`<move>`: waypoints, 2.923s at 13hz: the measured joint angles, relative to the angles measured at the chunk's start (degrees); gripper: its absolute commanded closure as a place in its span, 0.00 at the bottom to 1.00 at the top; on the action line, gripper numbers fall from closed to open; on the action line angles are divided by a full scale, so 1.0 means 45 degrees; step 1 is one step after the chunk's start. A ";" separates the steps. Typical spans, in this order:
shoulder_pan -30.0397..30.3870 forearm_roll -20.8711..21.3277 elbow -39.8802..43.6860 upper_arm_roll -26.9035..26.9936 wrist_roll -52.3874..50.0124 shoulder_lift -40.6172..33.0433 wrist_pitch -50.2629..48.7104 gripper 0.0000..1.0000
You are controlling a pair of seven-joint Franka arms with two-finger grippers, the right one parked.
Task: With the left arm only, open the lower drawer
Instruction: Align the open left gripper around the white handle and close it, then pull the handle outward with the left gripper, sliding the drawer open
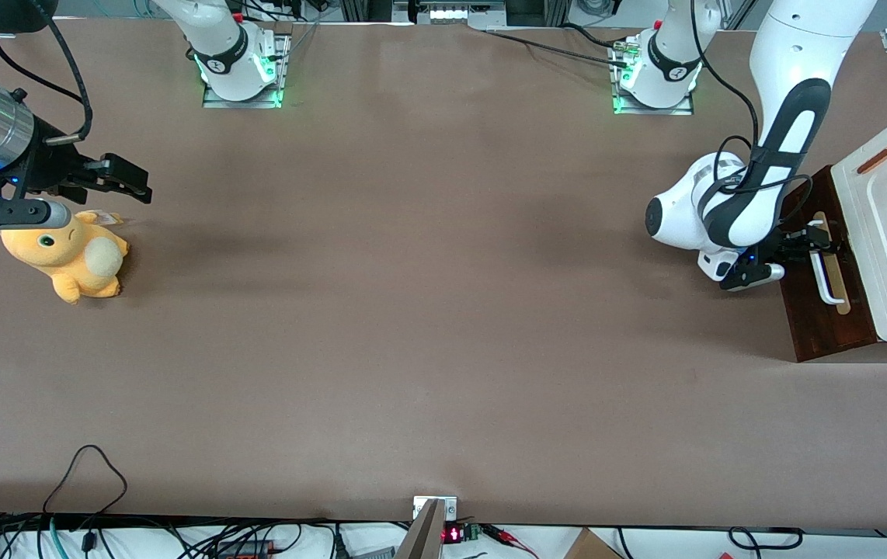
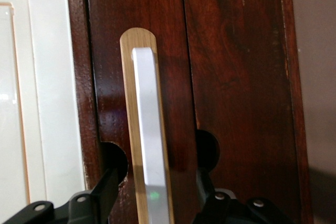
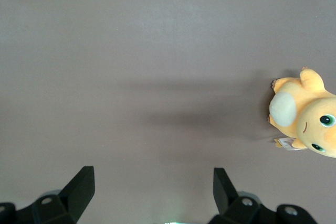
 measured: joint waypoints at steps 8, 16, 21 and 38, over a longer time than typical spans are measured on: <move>0.0073 0.0008 0.0003 0.0042 -0.0006 0.0033 0.0177 0.88; 0.0068 0.0026 0.0019 0.0028 -0.0398 0.0011 0.0188 1.00; 0.0087 -0.0109 0.0007 -0.0332 -0.0428 -0.0057 0.0209 1.00; -0.0098 -0.3275 0.0551 -0.3772 -0.0377 -0.0862 0.0023 0.00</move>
